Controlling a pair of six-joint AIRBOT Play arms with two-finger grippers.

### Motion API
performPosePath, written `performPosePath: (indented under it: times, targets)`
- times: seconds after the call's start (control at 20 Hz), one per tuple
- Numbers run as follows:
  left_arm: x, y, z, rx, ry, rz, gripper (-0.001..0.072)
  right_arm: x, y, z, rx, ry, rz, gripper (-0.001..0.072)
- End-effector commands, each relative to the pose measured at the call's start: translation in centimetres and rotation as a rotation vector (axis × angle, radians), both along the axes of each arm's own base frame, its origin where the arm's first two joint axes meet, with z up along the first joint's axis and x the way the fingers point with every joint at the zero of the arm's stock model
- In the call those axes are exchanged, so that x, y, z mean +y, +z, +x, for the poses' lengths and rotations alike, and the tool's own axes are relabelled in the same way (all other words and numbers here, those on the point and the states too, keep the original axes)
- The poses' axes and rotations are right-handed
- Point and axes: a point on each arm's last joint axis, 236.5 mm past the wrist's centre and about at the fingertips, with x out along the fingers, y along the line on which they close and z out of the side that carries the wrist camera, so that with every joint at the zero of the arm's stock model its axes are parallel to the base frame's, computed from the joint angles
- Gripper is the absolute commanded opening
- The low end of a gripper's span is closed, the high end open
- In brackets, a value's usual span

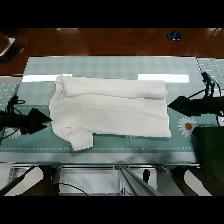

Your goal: Fold the shirts.

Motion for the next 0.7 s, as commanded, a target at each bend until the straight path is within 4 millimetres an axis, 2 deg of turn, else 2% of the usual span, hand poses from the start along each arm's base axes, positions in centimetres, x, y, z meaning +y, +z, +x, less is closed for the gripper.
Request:
performPosePath:
  times: [0.0, 0.2, 0.3, 0.5, 0.55, 0.65]
  targets:
    - [-0.9, -1.8, -2.4, 0.018, 0.068, -0.015, 0.0507, 1.4, 0.0, -0.9, -0.032, -0.01, 0.057, 0.0414]
    - [-3.0, -3.7, -4.3, 0.075, 0.065, -0.033, 0.0508, 1.9, 0.4, -0.7, -0.041, -0.018, 0.088, 0.0414]
    - [-3.2, -4.5, -4.6, 0.072, 0.068, -0.022, 0.0507, 1.8, 0.4, -0.7, -0.041, -0.018, 0.087, 0.0414]
    - [-5.2, -6.0, -4.9, 0.061, 0.08, -0.04, 0.0506, 1.7, 0.4, -0.5, -0.042, -0.029, 0.087, 0.0414]
    - [-5.7, -6.2, -4.7, 0.053, 0.086, -0.046, 0.0483, 1.7, 0.4, -0.4, -0.042, -0.036, 0.088, 0.0414]
    - [-6.3, -6.3, -4.0, 0.03, 0.092, -0.043, 0.029, 1.5, 0.5, -0.2, -0.045, -0.051, 0.089, 0.0414]
